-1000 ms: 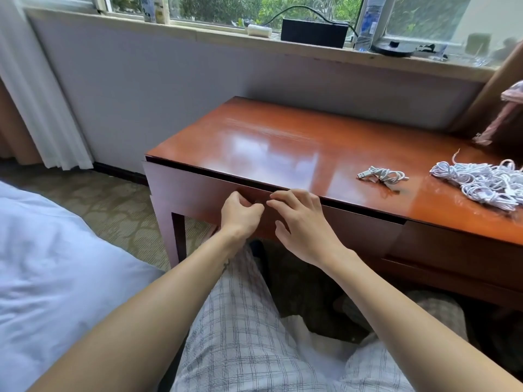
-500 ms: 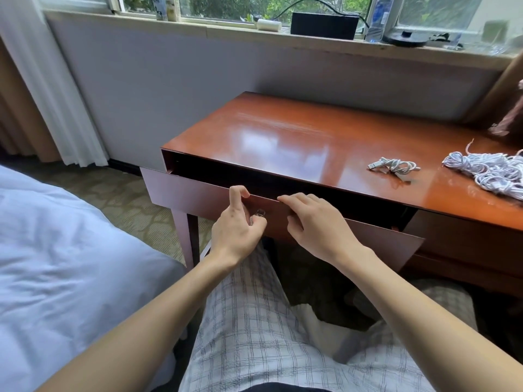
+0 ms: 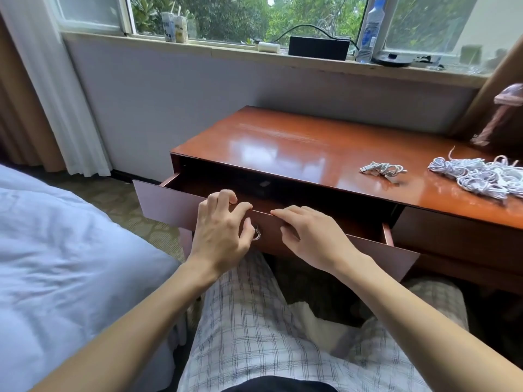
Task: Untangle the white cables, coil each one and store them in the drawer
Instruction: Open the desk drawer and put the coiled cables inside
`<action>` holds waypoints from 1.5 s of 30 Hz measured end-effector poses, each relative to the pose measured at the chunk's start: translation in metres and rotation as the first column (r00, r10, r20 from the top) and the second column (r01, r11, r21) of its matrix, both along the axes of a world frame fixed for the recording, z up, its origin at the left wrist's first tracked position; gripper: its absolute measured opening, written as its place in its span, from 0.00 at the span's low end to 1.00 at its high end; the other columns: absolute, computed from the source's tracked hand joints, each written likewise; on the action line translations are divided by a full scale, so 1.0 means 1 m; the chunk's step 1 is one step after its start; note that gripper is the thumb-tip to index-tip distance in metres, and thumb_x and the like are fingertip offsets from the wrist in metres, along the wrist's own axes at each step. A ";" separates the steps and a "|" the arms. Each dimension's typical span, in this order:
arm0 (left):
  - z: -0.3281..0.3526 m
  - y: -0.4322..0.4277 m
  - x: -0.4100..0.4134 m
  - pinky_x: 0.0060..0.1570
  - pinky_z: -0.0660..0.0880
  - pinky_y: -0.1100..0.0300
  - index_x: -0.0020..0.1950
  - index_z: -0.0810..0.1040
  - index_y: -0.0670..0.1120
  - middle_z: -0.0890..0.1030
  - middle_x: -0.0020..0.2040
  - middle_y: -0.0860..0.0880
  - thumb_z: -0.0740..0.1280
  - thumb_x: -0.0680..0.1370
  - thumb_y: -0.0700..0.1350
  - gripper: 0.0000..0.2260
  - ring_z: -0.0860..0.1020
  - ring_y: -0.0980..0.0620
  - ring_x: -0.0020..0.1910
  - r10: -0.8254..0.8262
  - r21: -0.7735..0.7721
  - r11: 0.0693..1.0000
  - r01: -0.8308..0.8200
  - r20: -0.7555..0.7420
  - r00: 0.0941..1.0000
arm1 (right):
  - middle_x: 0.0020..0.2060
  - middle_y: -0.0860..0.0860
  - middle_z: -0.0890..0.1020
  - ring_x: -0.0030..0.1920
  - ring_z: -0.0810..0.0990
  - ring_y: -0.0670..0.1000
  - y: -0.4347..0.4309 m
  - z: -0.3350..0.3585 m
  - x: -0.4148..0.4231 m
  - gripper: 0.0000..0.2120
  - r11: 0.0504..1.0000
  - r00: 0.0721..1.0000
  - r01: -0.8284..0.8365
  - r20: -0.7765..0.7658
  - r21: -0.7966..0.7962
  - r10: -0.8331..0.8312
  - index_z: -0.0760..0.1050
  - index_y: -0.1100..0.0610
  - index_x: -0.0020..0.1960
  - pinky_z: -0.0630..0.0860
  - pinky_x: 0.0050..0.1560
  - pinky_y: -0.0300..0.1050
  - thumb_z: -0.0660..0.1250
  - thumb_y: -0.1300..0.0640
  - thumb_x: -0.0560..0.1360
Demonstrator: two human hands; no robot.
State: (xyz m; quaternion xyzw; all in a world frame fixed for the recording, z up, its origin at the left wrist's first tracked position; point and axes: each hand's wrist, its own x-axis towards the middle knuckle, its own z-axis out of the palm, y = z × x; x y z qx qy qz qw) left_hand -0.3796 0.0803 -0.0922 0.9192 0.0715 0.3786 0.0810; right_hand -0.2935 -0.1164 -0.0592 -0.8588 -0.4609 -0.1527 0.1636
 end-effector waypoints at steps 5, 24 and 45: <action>0.004 0.001 -0.013 0.56 0.67 0.52 0.48 0.81 0.49 0.75 0.50 0.51 0.63 0.78 0.50 0.08 0.73 0.48 0.52 -0.031 0.020 0.999 0.030 0.046 0.998 | 0.59 0.42 0.82 0.55 0.80 0.47 -0.005 0.002 -0.019 0.17 0.999 0.999 -0.031 -0.009 0.009 0.032 0.77 0.49 0.68 0.79 0.53 0.46 0.64 0.55 0.80; 0.022 -0.003 -0.020 0.53 0.68 0.52 0.46 0.79 0.52 0.77 0.45 0.55 0.60 0.78 0.51 0.09 0.75 0.51 0.47 -0.092 0.001 0.996 0.092 -0.034 0.995 | 0.58 0.39 0.82 0.54 0.80 0.42 -0.023 0.017 -0.037 0.16 0.999 0.997 -0.031 -0.077 -0.030 0.028 0.78 0.46 0.66 0.77 0.54 0.42 0.63 0.45 0.81; 0.080 -0.079 0.069 0.67 0.64 0.55 0.64 0.78 0.53 0.80 0.62 0.55 0.58 0.79 0.54 0.18 0.74 0.51 0.64 -0.323 0.012 0.943 0.332 -0.195 0.926 | 0.63 0.42 0.81 0.64 0.76 0.46 -0.100 0.051 0.025 0.18 0.978 0.978 0.209 -0.033 0.030 -0.208 0.76 0.47 0.69 0.72 0.64 0.43 0.64 0.48 0.80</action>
